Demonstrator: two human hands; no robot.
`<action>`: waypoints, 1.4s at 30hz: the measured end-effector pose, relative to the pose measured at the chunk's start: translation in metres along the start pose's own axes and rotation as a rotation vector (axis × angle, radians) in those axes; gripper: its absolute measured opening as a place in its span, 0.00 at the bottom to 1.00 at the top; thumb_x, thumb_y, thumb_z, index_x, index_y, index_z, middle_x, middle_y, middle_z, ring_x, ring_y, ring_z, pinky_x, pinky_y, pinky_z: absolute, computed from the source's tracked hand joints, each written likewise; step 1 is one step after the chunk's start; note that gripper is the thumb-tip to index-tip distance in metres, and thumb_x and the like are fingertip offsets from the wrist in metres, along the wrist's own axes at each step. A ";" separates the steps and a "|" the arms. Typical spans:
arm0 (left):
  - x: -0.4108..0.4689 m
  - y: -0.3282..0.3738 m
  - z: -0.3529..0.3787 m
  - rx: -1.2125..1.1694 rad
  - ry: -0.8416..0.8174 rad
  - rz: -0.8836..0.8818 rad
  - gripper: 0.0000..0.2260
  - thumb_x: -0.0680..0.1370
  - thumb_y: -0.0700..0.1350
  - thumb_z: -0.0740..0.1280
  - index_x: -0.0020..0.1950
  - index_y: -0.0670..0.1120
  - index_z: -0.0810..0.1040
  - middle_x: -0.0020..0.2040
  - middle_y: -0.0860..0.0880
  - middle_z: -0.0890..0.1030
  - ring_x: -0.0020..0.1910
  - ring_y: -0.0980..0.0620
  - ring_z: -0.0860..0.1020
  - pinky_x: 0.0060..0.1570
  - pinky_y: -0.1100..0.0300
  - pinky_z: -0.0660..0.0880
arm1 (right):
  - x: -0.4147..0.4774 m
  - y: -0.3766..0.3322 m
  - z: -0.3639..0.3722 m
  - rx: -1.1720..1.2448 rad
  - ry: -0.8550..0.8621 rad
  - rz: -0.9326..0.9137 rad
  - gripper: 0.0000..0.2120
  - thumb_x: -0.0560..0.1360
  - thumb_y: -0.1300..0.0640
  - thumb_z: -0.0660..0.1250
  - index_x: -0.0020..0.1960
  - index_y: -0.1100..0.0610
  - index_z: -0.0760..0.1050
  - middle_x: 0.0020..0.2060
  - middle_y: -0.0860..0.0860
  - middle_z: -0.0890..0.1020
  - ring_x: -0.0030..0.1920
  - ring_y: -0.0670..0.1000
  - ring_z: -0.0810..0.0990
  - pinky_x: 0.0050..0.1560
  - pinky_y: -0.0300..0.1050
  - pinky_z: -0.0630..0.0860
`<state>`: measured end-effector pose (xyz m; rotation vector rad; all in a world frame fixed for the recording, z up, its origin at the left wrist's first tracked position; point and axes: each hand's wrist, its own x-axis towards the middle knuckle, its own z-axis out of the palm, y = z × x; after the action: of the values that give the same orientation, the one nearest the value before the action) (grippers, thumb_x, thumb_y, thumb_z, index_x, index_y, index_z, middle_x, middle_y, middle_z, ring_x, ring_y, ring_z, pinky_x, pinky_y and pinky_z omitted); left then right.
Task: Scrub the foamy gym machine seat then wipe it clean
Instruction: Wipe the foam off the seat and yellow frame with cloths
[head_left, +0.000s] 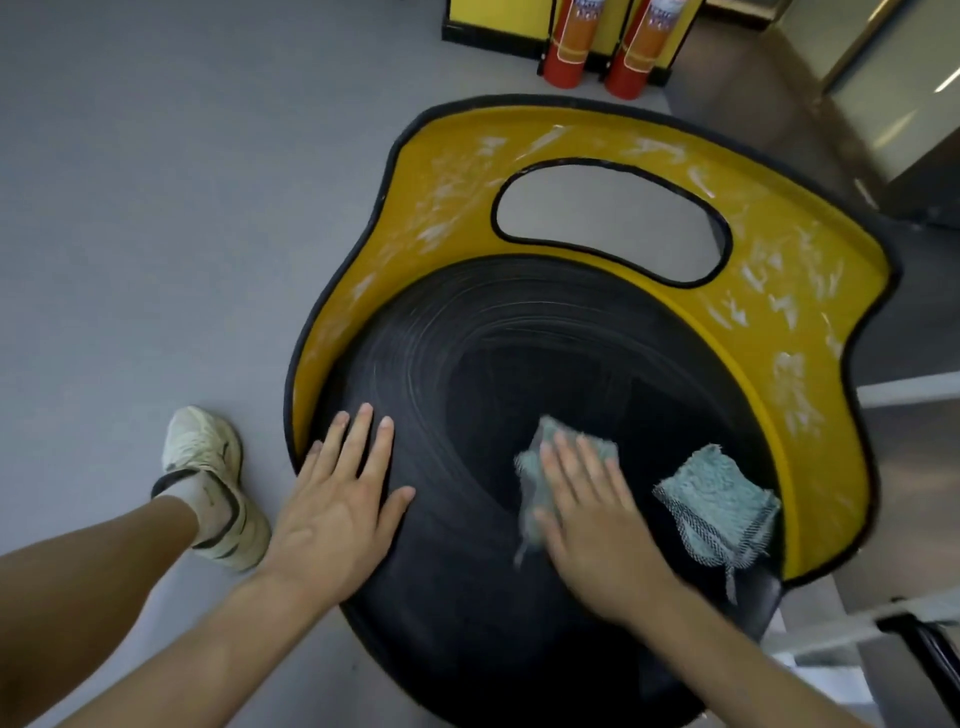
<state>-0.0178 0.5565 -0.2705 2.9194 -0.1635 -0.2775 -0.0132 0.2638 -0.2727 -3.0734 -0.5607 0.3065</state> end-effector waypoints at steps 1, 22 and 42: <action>-0.003 -0.002 -0.003 -0.003 0.000 0.002 0.35 0.78 0.66 0.36 0.81 0.48 0.41 0.82 0.45 0.45 0.81 0.46 0.43 0.79 0.49 0.47 | 0.023 0.009 -0.005 0.031 0.003 0.065 0.33 0.83 0.40 0.41 0.82 0.55 0.45 0.82 0.53 0.48 0.82 0.55 0.45 0.80 0.56 0.43; 0.022 0.016 0.003 0.020 -0.060 -0.056 0.41 0.77 0.72 0.41 0.71 0.42 0.68 0.69 0.36 0.76 0.65 0.33 0.66 0.41 0.31 0.78 | 0.224 0.006 -0.051 0.125 0.006 0.098 0.30 0.85 0.44 0.42 0.83 0.53 0.39 0.82 0.51 0.40 0.81 0.53 0.37 0.79 0.55 0.34; 0.020 0.018 0.000 0.134 -0.135 -0.080 0.39 0.70 0.68 0.56 0.71 0.42 0.73 0.69 0.36 0.75 0.63 0.30 0.71 0.40 0.32 0.79 | 0.092 0.133 -0.042 0.198 0.402 0.413 0.07 0.82 0.60 0.64 0.56 0.58 0.80 0.53 0.51 0.81 0.57 0.56 0.79 0.50 0.45 0.73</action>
<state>0.0003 0.5364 -0.2697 3.0447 -0.0891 -0.4953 0.1260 0.1732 -0.2538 -2.9044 0.1124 -0.2432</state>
